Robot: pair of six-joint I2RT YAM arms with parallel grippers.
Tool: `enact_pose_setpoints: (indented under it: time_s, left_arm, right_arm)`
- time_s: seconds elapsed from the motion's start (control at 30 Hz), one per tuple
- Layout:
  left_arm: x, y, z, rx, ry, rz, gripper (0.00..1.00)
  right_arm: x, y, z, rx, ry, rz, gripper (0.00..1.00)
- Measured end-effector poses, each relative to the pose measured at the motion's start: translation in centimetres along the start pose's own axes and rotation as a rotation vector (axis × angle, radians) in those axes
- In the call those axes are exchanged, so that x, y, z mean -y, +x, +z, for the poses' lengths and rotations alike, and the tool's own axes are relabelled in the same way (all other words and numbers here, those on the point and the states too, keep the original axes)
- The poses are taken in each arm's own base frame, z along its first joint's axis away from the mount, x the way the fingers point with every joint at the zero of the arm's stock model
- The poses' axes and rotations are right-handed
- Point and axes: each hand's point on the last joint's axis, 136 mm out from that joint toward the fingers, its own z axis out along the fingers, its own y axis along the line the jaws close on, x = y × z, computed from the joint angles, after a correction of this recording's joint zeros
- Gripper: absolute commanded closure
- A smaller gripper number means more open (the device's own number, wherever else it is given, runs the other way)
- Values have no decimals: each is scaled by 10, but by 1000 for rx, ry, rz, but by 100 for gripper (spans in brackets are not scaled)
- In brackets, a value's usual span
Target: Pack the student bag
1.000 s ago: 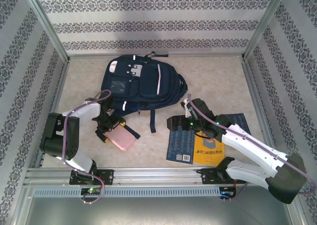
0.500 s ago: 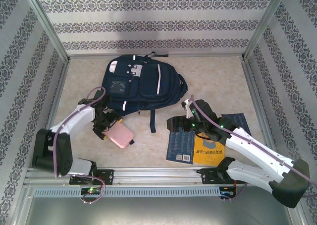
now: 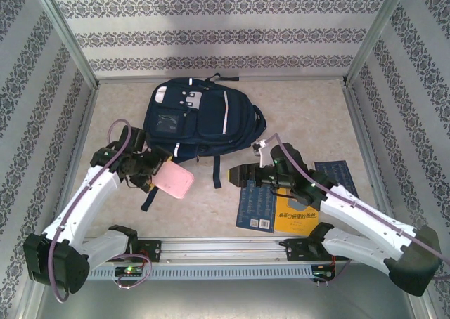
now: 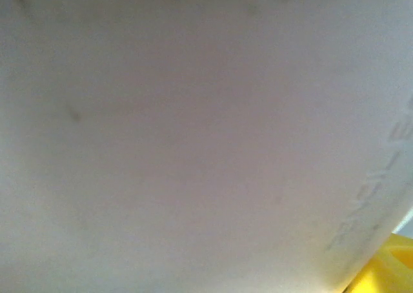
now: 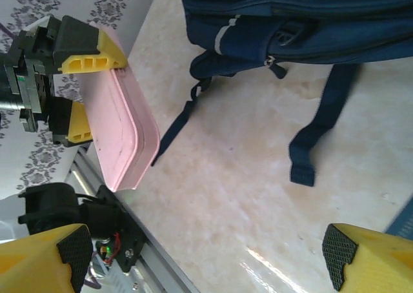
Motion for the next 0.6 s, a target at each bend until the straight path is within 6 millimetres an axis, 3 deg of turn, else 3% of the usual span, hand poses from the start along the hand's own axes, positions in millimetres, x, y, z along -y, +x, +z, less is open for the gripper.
enact_pose_setpoints:
  time_s: [0.2,0.37,0.6]
  left_arm:
    - [37,13,-9,-18,97,11,22]
    - [56,19,-9,-28,165,-23,22]
    - [80,37,-9,-65,243,-41,22]
  right_arm:
    - [-24,-12,6,52,-108,0,6]
    - [-45,-21,9,98,-198,-20,5]
    - [-49,-31,18,150,-235,-21,4]
